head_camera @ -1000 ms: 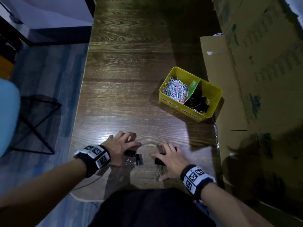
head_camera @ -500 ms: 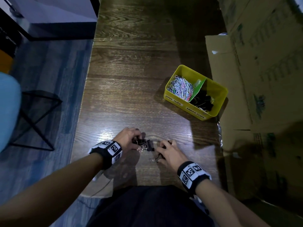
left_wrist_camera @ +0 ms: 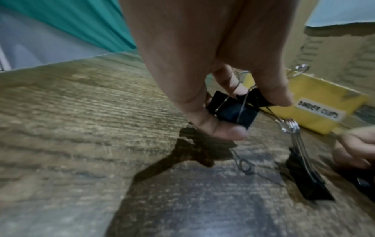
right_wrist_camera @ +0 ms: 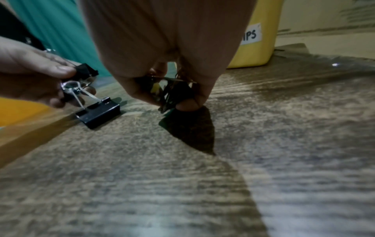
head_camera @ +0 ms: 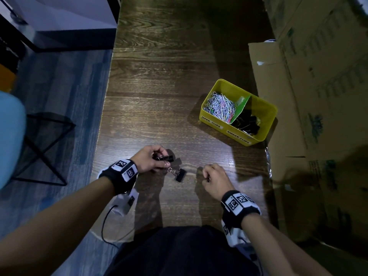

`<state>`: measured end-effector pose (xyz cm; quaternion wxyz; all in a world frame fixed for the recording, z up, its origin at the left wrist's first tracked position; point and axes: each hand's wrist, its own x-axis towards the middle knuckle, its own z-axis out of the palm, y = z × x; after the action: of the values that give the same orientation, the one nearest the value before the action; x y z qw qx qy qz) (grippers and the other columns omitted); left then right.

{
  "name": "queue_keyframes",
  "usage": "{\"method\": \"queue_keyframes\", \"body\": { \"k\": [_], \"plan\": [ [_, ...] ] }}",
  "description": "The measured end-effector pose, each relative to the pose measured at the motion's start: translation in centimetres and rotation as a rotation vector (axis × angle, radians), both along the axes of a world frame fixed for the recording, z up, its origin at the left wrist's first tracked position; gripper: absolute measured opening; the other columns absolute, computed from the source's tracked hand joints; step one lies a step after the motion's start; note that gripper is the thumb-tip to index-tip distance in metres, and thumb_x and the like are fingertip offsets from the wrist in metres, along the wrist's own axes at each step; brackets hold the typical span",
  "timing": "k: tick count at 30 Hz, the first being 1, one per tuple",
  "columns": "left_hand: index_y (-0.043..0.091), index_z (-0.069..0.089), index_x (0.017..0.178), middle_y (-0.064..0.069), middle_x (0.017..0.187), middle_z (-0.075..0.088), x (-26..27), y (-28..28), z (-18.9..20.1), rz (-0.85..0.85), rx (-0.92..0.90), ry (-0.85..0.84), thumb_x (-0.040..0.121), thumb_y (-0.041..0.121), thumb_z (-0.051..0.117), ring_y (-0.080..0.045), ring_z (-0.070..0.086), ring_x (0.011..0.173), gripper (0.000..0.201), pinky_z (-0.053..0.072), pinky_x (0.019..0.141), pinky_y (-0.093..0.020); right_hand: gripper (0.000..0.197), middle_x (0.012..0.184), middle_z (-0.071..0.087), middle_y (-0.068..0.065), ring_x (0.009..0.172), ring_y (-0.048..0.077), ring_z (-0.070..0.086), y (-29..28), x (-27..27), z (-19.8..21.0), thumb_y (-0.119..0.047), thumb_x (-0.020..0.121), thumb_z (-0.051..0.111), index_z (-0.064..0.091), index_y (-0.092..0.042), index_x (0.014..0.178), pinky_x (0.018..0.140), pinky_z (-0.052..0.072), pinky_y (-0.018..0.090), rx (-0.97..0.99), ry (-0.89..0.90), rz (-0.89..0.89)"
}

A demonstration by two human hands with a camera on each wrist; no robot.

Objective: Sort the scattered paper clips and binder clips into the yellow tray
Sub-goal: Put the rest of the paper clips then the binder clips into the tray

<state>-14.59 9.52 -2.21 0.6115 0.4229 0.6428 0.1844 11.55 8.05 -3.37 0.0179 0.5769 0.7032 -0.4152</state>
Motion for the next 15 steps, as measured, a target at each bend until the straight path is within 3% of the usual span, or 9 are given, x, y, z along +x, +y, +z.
{"method": "queue_keyframes", "body": {
  "k": [3, 5, 7, 10, 15],
  "plan": [
    [0.015, 0.055, 0.078, -0.005, 0.077, 0.058, -0.4, 0.0, 0.3, 0.175, -0.023, -0.116, 0.077, 0.000, 0.069, -0.017, 0.056, 0.064, 0.021, 0.049, 0.052, -0.027, 0.018, 0.098, 0.042, -0.001, 0.099, 0.016, 0.036, 0.0, 0.1, -0.2, -0.004, 0.079, 0.057, 0.047, -0.019, 0.076, 0.082, 0.030, 0.026, -0.054, 0.017, 0.004],
    [0.014, 0.051, 0.078, -0.008, 0.077, 0.061, -0.5, 0.0, 0.8, 0.379, -0.058, -0.312, 0.079, -0.008, 0.058, -0.021, 0.054, 0.065, 0.023, 0.046, 0.051, -0.027, 0.019, 0.099, 0.041, -0.001, 0.101, 0.017, 0.035, 0.0, 0.2, -0.3, -0.003, 0.079, 0.057, 0.049, -0.020, 0.076, 0.085, 0.030, 0.026, -0.057, 0.016, 0.030],
    [0.013, 0.049, 0.080, -0.012, 0.079, 0.065, -0.7, 0.0, 1.3, 0.513, -0.076, -0.541, 0.065, -0.004, 0.058, -0.022, 0.056, 0.063, 0.025, 0.044, 0.050, -0.027, 0.022, 0.098, 0.041, -0.001, 0.101, 0.018, 0.036, 0.2, 0.3, -0.2, -0.003, 0.080, 0.057, 0.048, -0.022, 0.074, 0.088, 0.032, 0.027, -0.073, 0.013, 0.051],
    [0.016, 0.052, 0.086, -0.013, 0.085, 0.065, -0.9, -0.2, 1.6, 0.557, -0.096, -0.791, 0.035, 0.010, 0.069, -0.022, 0.058, 0.068, 0.054, 0.046, 0.052, -0.027, 0.032, 0.096, 0.042, -0.001, 0.101, 0.018, 0.036, 0.6, 0.2, -0.2, -0.004, 0.080, 0.056, 0.043, -0.031, 0.068, 0.091, 0.033, 0.028, -0.088, -0.006, 0.067],
    [0.014, 0.058, 0.105, -0.014, 0.098, 0.064, 0.5, -0.5, 2.2, 0.501, -0.135, -0.998, 0.040, 0.015, 0.064, -0.030, 0.061, 0.082, 0.065, 0.053, 0.063, -0.037, 0.018, 0.093, 0.041, -0.003, 0.097, 0.016, 0.036, 0.6, 0.2, -0.5, -0.007, 0.080, 0.057, 0.051, -0.023, 0.075, 0.085, 0.031, 0.026, -0.077, -0.020, 0.075]
  ]
}}
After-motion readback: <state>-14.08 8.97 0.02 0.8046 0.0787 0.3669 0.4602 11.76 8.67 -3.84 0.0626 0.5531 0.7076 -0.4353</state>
